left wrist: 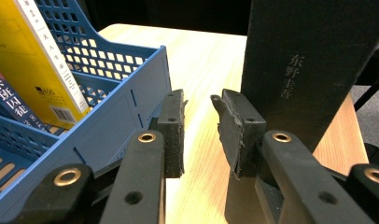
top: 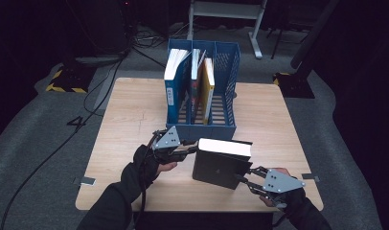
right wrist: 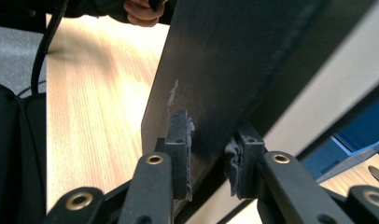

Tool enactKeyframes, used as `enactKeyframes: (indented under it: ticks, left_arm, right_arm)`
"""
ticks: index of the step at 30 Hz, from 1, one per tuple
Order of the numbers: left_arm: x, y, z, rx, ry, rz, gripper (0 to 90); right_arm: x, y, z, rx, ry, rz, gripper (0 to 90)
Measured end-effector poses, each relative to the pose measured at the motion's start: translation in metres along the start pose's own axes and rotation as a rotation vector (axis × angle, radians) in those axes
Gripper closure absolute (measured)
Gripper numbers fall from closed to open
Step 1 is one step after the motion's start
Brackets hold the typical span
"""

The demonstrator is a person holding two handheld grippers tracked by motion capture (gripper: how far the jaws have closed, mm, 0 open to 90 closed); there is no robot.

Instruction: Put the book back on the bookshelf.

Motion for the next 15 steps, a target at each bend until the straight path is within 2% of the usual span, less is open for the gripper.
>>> enactKeyframes:
  ticks: [2,7,10,15]
  left_arm:
    - [0.0,-0.001,0.001,-0.002,0.011,-0.005,70.6]
    - [0.001,-0.002,0.001,0.021,0.004,-0.008,71.6]
    - [0.002,-0.003,0.004,0.042,0.004,-0.009,71.8]
    - [0.004,-0.005,0.011,0.07,0.016,-0.021,70.5]
  right_arm:
    - [0.001,-0.003,0.002,0.005,0.007,0.006,71.2]
    - [0.001,-0.004,0.003,0.013,0.013,0.002,67.7]
    - [0.004,-0.003,0.005,0.033,0.02,-0.011,66.5]
    - [0.008,0.001,0.009,0.08,0.034,-0.044,58.3]
Point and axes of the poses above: each handheld gripper's, and its own axes: y roughly forward along the jaws, x roughly out of its underside, z roughly to its right, the point moved 2 cm from there along y, roughly forward along the jaws, and after that the axes turned 7 degrees about z, right-handed, at the moved point
